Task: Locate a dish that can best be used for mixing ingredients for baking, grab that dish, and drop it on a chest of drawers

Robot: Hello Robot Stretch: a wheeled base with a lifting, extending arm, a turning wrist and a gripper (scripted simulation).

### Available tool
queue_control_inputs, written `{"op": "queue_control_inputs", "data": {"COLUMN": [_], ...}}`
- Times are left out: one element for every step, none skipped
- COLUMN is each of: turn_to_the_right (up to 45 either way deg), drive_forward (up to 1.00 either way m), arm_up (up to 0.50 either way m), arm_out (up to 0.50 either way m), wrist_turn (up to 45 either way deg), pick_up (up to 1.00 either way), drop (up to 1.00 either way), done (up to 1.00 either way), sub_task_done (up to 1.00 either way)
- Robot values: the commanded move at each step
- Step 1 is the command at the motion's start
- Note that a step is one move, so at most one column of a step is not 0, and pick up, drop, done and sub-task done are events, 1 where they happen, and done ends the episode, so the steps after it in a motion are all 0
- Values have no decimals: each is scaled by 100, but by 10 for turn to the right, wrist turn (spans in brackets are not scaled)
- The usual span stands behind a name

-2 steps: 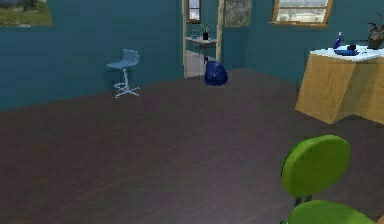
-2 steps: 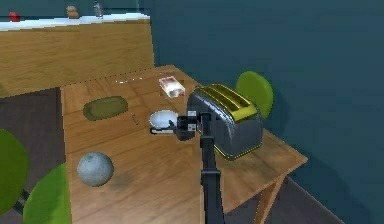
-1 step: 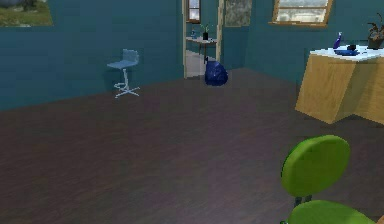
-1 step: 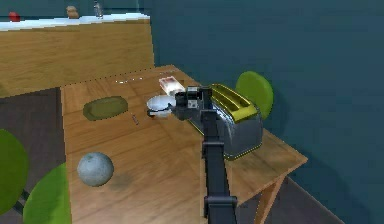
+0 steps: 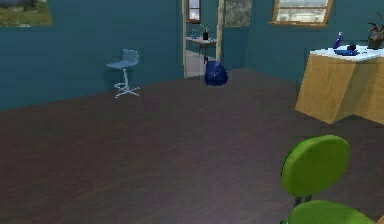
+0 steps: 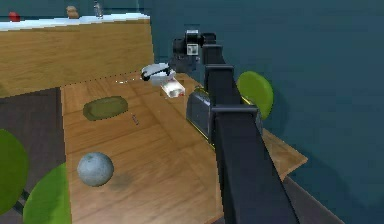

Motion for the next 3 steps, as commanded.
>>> {"op": "queue_control_inputs", "data": {"turn_to_the_right": [0,0,0], "drive_forward": [0,0,0], "arm_up": [0,0,0], "arm_out": [0,0,0], "wrist_turn": [-450,-450,-60], "pick_up": [0,0,0], "drop": [0,0,0], "done": [0,0,0], "sub_task_done": [0,0,0]}}
